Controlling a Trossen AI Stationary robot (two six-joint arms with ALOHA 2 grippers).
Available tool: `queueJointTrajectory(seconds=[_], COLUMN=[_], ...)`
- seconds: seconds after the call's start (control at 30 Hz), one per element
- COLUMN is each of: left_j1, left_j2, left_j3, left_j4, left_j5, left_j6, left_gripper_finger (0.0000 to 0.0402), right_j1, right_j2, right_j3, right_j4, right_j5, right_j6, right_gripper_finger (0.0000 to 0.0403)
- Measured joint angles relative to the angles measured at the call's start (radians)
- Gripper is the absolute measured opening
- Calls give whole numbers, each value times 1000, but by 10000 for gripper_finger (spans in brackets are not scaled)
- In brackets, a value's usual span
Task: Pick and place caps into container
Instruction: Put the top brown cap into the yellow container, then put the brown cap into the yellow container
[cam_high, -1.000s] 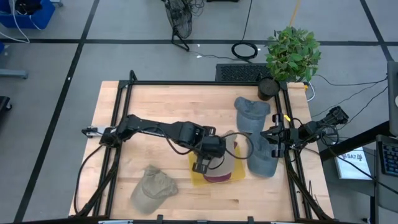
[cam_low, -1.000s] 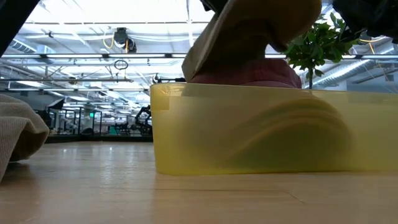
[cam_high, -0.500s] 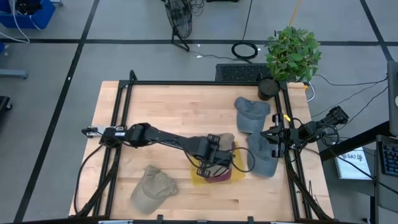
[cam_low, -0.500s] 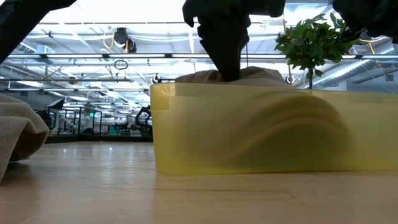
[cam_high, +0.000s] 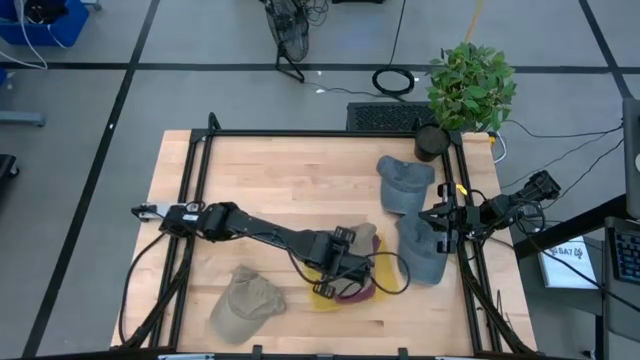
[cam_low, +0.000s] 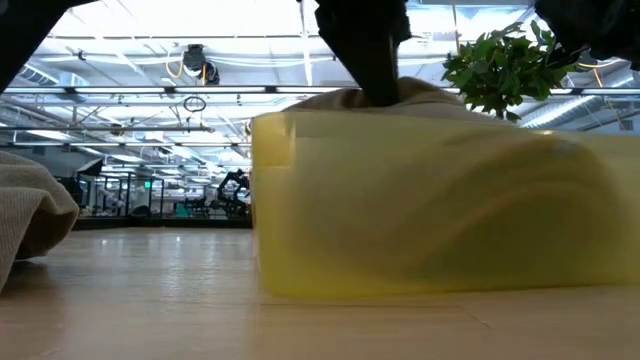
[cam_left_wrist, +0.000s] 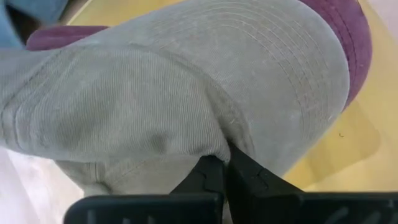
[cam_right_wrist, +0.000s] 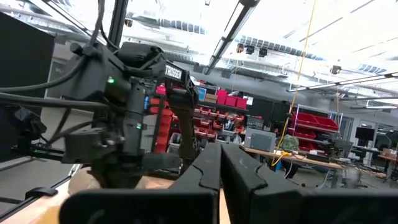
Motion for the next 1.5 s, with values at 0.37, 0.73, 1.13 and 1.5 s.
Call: queueJointTrajectory(seconds=[0.37,0.73,1.13,1.5], left_j1=[17,7,-40,-83], left_j2=[0,-1,-233,-568], left_j3=[0,0,0,-24], left_j4=[55,59,-16,-271], left_j5=[20,-36,-92,-70], left_j6=[20,40,-12,-253], left_gripper_finger=[33,167,251,229], right_j1=[0,0,0,0], right_j2=[0,0,1,1], right_j3=[0,0,0,0], right_j4=[0,-1,-2,-2], right_j5=[0,0,0,0], right_j6=[8,6,5,5], right_gripper_finger=[0,0,0,0])
